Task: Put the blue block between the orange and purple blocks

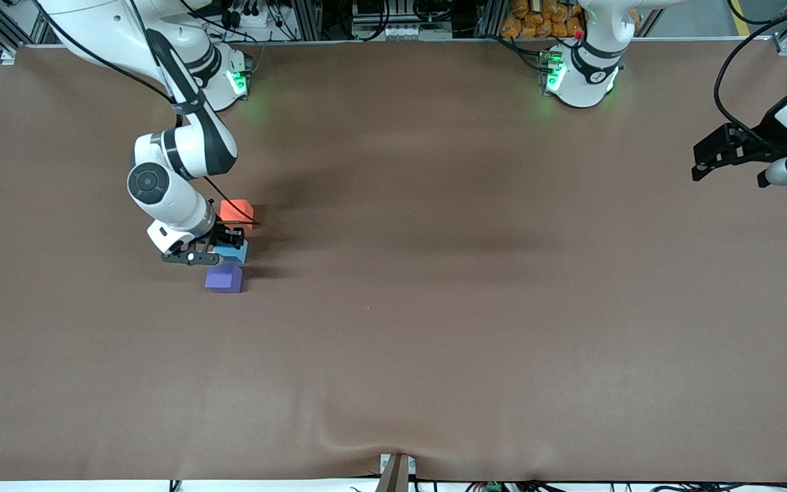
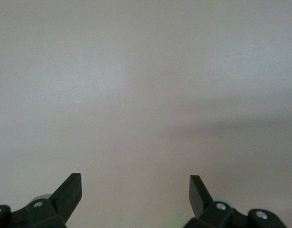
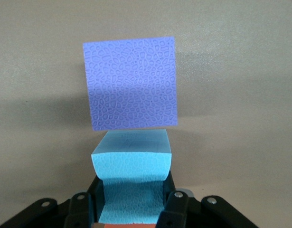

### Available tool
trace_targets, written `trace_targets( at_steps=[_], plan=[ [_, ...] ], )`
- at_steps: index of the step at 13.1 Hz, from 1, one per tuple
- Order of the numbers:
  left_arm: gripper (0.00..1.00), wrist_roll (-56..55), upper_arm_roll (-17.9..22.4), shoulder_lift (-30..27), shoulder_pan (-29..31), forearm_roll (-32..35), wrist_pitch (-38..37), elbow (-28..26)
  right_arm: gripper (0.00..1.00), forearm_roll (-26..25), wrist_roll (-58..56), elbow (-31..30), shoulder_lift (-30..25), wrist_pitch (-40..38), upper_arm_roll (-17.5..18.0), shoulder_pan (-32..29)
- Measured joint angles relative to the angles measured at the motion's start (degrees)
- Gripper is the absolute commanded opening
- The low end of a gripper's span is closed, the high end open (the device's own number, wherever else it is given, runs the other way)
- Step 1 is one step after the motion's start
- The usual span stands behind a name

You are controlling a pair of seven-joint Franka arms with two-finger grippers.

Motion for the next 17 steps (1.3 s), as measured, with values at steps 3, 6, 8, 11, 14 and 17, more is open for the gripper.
trace_targets(
  at_steps=[3,6,8,11,14,17],
  plan=[
    [1.00,0.00,-0.04,0.00,0.00,0.00,0.00,0.00,1.00,0.02,0.17,0.00,0.03,0.00,-0.32,-0.03],
    [1.00,0.00,-0.12,0.00,0.00,0.00,0.00,0.00,1.00,0.06,0.89,0.00,0.27,-0.02,-1.48,-0.09],
    [1.00,-0.04,-0.23,0.00,0.00,0.00,-0.03,-0.01,1.00,0.06,2.28,1.11,0.05,-1.92,-1.44,-0.06],
    [1.00,-0.25,-0.29,0.00,-0.01,0.00,-0.05,-0.03,1.00,0.12,3.02,11.50,-1.21,-18.14,-0.76,0.33],
    [1.00,-0.52,-0.31,0.00,-0.01,0.00,-0.10,-0.05,1.00,0.78,3.19,30.55,-2.67,-41.53,-0.40,0.70],
    [1.00,-0.54,-0.38,0.00,-0.02,0.00,-0.11,-0.02,1.00,-2.31,-1.54,45.97,-3.39,-53.39,-0.97,-0.85]
  ],
)
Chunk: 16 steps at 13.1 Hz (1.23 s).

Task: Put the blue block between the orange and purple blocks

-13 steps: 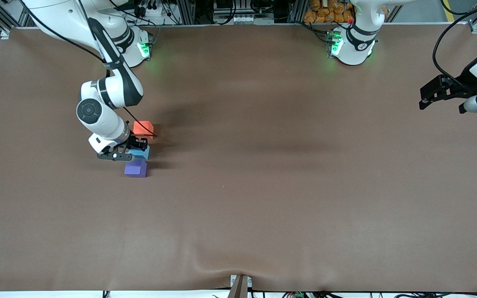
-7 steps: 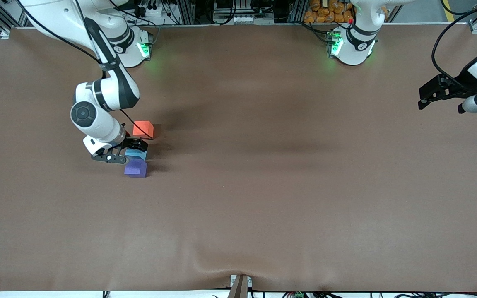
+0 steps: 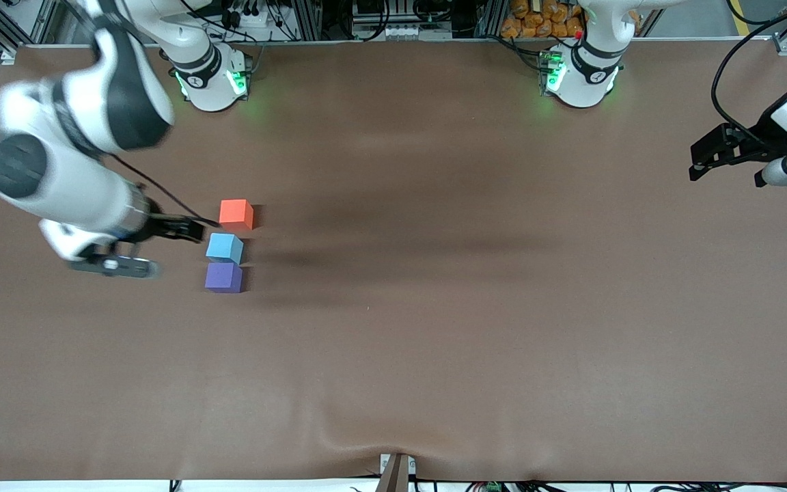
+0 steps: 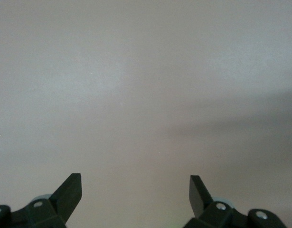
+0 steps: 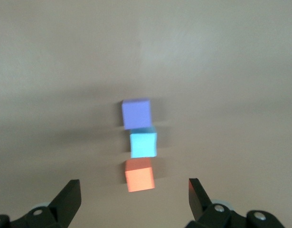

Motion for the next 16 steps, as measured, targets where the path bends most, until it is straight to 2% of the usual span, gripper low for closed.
trace_targets(
  at_steps=[3,5,7,9,12,16],
  plan=[
    [1.00,-0.47,-0.10,0.00,-0.04,0.00,0.00,0.01,1.00,-0.87,-12.88,7.50,-0.30,-4.81,0.58,-5.62],
    [1.00,-0.63,-0.14,0.00,-0.05,0.00,-0.14,-0.01,1.00,-0.87,-17.98,8.98,-1.76,-7.02,2.64,-10.26],
    [1.00,-0.77,-0.26,-0.05,-0.10,-0.02,-0.77,0.00,1.00,-0.87,-18.27,8.52,-5.19,-10.95,3.32,-11.29],
    [1.00,-1.13,-0.95,-0.40,-0.12,-0.05,-0.89,0.00,1.00,-0.88,-18.26,4.39,-10.37,-10.13,3.44,-11.85],
    [1.00,-1.22,-1.26,-1.02,-0.11,-0.05,-1.14,0.01,1.00,-0.89,-18.26,-6.50,-17.97,-3.89,3.47,-12.62],
    [1.00,-1.22,-1.26,-1.07,-0.10,-0.05,-1.17,-0.01,1.00,-0.92,-18.58,-7.91,-18.84,-1.68,3.45,-13.93]
  ],
)
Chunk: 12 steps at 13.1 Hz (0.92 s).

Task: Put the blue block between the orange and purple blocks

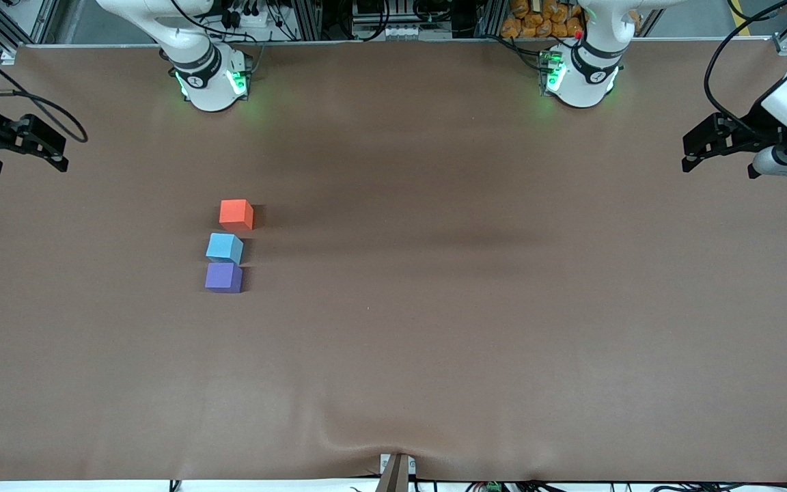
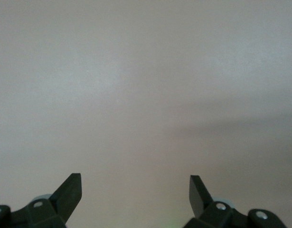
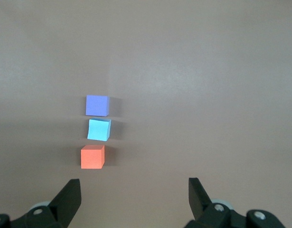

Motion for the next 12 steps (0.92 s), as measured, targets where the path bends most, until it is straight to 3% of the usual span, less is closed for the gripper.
trace_targets(
  at_steps=[6,12],
  plan=[
    [1.00,0.00,0.11,0.00,0.12,0.00,0.00,0.00,1.00,-0.01,-4.21,5.81,3.37,-2.96,-0.15,0.39],
    [1.00,0.09,-0.04,0.00,0.10,0.00,0.00,0.00,1.00,-0.01,-2.74,6.35,4.04,-3.11,-0.16,1.11]
  ],
)
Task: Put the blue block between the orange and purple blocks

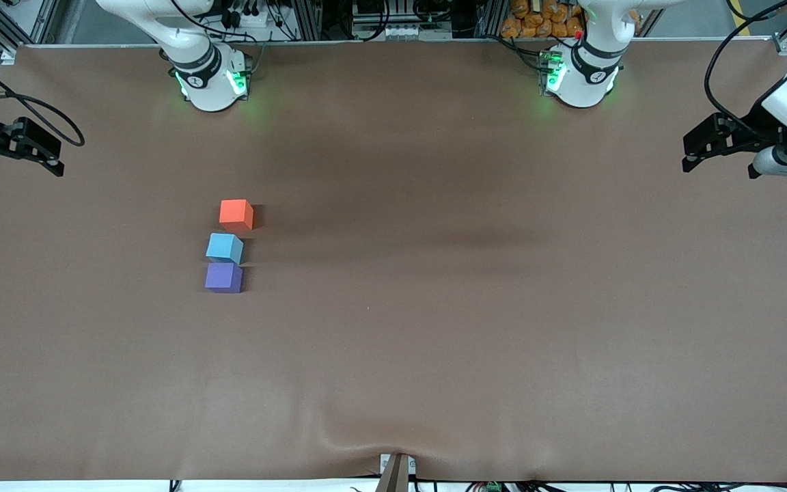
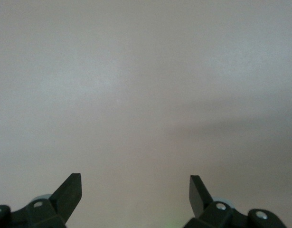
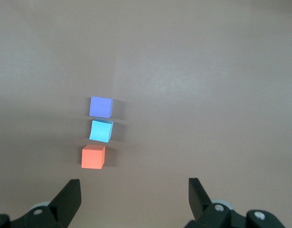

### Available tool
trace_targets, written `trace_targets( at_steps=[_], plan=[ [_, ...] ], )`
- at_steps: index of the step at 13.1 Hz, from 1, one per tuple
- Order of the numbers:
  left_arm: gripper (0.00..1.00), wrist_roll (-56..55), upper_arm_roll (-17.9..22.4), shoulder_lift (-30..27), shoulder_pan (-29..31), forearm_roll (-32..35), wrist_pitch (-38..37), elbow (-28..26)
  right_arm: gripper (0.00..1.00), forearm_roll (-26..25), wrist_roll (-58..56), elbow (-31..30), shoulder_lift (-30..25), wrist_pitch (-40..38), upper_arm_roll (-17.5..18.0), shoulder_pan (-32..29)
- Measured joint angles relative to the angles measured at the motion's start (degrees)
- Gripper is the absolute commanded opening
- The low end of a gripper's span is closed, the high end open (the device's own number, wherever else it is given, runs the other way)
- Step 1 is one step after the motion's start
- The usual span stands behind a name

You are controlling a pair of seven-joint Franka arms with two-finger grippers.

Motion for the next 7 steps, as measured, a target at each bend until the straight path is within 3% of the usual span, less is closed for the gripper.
trace_targets(
  at_steps=[7],
  plan=[
    [1.00,-0.01,0.05,0.00,0.01,0.00,-0.60,-0.05,1.00,1.87,0.23,0.00,0.39,0.08,-0.04,0.12]
  ],
)
